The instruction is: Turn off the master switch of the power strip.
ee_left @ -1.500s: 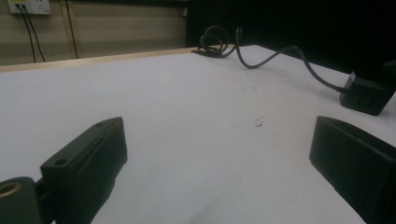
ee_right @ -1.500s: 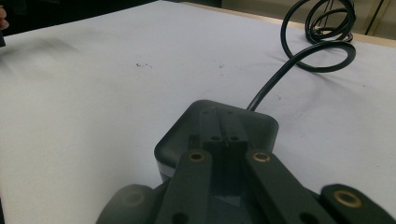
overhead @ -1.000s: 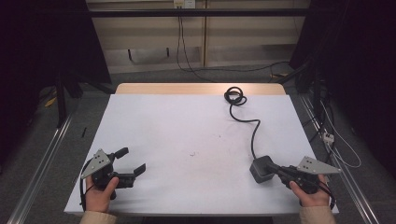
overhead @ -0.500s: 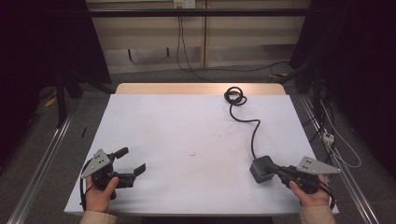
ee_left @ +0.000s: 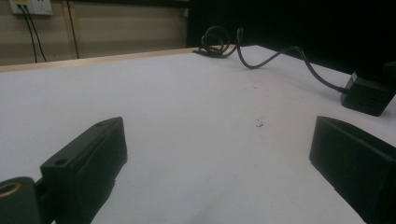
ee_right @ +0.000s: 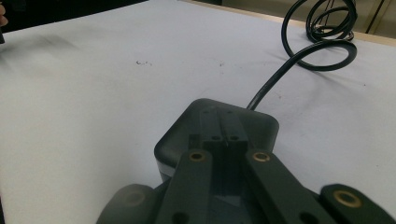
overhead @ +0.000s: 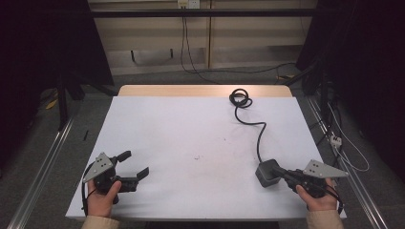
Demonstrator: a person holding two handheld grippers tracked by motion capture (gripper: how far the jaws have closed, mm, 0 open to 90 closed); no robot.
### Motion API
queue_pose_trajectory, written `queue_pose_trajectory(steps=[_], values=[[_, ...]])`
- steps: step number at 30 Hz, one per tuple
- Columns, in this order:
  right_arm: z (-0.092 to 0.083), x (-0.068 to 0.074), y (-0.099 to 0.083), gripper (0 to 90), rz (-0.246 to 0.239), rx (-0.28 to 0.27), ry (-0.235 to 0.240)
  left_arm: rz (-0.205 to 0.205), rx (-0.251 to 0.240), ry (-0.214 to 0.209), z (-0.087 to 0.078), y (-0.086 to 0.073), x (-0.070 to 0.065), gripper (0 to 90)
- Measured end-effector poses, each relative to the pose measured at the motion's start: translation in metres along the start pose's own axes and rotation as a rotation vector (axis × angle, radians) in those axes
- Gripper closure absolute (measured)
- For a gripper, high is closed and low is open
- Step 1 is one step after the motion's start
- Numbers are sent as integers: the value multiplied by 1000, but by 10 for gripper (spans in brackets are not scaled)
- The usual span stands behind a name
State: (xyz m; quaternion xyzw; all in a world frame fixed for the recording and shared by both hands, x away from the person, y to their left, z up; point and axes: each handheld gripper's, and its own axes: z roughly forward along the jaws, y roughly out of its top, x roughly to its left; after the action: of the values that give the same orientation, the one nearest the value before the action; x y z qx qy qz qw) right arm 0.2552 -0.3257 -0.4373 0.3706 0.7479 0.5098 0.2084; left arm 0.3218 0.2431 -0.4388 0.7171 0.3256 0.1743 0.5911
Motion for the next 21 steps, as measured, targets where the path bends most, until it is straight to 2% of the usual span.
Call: queue_pose_trajectory(steps=[15,21], values=[[1,2,2,900,-10,25,-10,2,-4,-1,0,0,0,39],[1,2,2,900,-10,19,-7,2,-5,0,-1,0,0,39]])
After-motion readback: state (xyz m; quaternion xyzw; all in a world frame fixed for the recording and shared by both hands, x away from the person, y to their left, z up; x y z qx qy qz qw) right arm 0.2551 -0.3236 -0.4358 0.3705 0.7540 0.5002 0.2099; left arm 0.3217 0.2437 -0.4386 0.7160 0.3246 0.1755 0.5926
